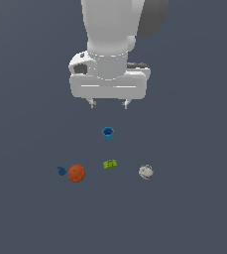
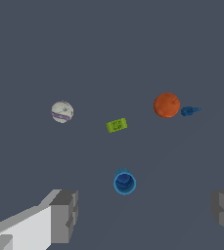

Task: Pick up a designated object from a clutter of objects.

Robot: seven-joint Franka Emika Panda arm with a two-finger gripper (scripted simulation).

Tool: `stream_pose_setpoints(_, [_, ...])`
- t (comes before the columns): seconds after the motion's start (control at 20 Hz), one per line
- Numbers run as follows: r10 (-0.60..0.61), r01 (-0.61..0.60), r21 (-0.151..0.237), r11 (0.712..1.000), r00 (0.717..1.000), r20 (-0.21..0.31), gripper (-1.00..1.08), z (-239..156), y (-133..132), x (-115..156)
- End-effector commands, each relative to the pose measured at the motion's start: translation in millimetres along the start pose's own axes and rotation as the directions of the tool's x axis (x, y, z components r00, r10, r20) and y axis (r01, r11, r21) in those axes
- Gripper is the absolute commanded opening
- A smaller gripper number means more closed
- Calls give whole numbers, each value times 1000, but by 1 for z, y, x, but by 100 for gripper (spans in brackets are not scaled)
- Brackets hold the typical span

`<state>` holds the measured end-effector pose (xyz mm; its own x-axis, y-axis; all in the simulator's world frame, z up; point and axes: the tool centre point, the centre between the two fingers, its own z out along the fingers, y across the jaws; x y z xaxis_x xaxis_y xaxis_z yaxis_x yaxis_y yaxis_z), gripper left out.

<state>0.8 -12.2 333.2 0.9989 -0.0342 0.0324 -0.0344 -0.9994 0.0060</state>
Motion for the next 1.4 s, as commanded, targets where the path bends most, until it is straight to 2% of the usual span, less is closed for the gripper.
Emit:
stream_pose_setpoints(0.0, [0,0,0,1000,1000,0,100,0,0,0])
stream_pose_setpoints(0.45, [7,-8,18,1000,1000,31,100,6,11,-8])
stream_pose_setpoints(0.7, [7,-7,18,1000,999,31,100,6,12,-8])
stream_pose_setpoints(1.35, [-111,110,19,994,993,29,100,29,26,14])
